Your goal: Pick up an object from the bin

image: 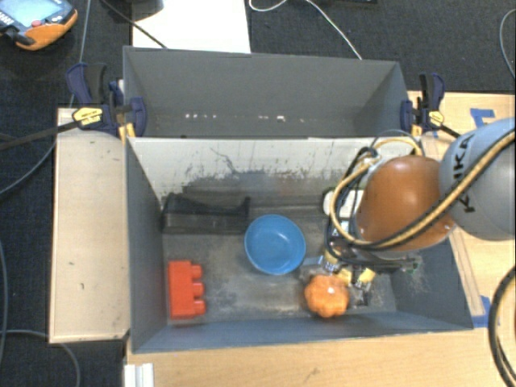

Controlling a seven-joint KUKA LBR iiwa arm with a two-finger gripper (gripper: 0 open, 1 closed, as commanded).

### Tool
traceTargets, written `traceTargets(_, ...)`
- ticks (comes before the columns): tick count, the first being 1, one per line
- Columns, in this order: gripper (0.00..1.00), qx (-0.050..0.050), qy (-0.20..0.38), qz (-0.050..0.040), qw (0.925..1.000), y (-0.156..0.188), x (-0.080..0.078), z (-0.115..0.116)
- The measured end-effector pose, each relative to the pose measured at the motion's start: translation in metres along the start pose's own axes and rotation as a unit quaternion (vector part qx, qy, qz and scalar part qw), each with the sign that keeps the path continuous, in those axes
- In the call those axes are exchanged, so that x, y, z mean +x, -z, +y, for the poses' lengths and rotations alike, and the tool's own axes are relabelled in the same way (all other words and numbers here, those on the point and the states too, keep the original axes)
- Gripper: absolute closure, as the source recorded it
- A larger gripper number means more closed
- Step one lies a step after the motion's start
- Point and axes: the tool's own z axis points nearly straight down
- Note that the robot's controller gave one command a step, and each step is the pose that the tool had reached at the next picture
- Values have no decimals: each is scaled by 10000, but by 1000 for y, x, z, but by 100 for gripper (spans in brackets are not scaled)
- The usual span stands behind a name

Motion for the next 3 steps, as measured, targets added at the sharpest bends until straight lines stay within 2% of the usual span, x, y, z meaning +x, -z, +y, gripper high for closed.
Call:
traceTargets(1, 100, 45, 253, -28, 9997, 174, 7, -2)
traceTargets(2, 100, 61, 2723, -24, 9622, 148, 36, -36)
traceTargets(3, 100, 69, 4031, -24, 9151, 113, 38, -102)
